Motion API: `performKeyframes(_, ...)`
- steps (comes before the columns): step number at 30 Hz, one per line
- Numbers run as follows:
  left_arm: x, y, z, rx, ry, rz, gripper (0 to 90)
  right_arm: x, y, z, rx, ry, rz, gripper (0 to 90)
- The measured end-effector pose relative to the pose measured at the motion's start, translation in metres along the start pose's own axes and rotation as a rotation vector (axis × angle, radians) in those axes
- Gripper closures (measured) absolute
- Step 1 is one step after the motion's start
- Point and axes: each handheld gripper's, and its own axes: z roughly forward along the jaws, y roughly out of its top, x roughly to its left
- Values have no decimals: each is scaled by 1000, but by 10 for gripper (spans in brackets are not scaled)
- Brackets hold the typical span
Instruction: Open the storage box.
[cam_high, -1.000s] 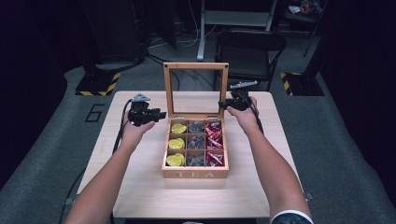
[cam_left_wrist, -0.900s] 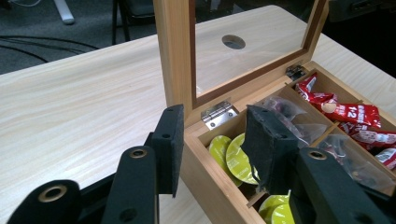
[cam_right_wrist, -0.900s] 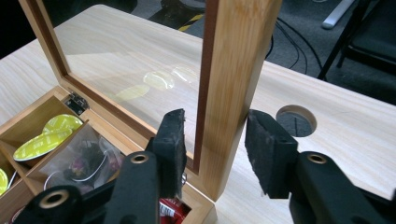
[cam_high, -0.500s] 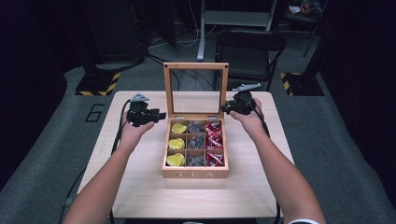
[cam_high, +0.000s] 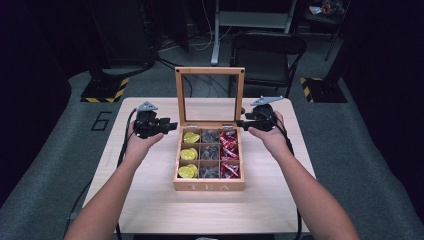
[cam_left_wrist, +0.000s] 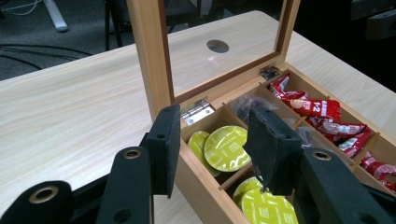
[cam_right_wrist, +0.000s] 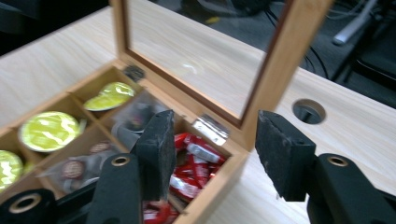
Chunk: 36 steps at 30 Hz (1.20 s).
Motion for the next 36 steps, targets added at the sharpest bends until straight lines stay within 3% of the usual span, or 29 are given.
performKeyframes(12,-14,-5,-12,2,-7,24,551,34,-15,-16,2,97,-71,521)
performKeyframes(16,-21,-8,-15,-13,-28,31,552,43,-20,-19,5,105,-87,545)
performKeyframes(23,-30,-16,-18,-5,-22,41,551,52,-34,-22,22,124,-108,575)
performKeyframes(36,-36,-31,-25,-11,-21,45,568,74,-60,-19,56,165,-149,631)
